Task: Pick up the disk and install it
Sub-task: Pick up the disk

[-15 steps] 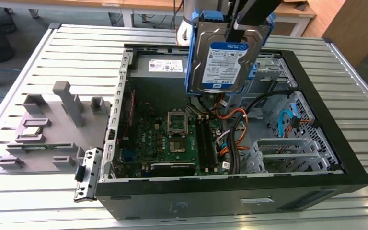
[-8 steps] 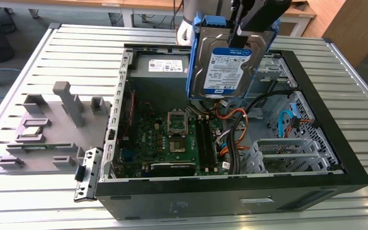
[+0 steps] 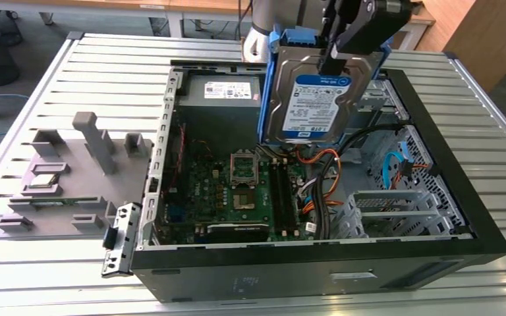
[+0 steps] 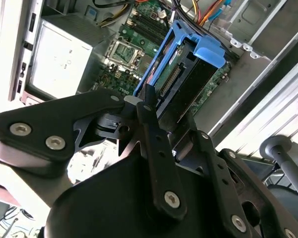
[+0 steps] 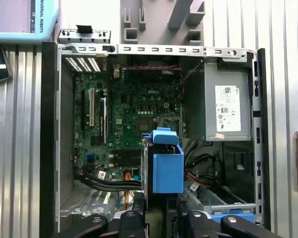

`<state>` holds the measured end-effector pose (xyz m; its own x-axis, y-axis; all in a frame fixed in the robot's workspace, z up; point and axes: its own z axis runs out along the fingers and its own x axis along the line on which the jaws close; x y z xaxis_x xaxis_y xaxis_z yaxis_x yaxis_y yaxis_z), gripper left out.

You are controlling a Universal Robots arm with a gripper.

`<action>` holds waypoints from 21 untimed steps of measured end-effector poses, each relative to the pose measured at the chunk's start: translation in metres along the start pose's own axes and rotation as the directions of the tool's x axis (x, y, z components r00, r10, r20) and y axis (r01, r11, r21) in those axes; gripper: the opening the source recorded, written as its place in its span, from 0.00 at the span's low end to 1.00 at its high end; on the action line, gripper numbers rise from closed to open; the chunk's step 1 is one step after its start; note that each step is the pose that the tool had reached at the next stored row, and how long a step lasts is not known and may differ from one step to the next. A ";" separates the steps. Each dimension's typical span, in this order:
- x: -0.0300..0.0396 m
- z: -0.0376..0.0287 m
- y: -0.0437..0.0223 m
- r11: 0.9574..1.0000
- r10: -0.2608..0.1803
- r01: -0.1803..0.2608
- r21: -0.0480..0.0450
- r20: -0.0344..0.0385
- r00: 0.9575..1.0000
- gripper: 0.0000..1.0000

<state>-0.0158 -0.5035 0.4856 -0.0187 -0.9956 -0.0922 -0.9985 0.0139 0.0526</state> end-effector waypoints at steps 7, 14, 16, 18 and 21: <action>0.0126 -0.0012 -0.0016 1.000 0.003 -0.003 0.000 0.000 1.000 0.35; 0.0251 -0.0025 -0.0031 1.000 0.006 -0.006 0.001 0.000 1.000 0.35; 0.0269 -0.0027 -0.0035 1.000 0.007 -0.007 0.001 0.000 1.000 0.35; 0.0270 -0.0027 -0.0036 1.000 0.007 -0.007 0.001 0.000 1.000 0.35; 0.0277 -0.0028 -0.0045 1.000 0.008 -0.008 0.001 0.000 1.000 0.35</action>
<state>-0.0117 -0.5314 0.4857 -0.0266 -0.9954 -0.0921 -0.9984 0.0218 0.0526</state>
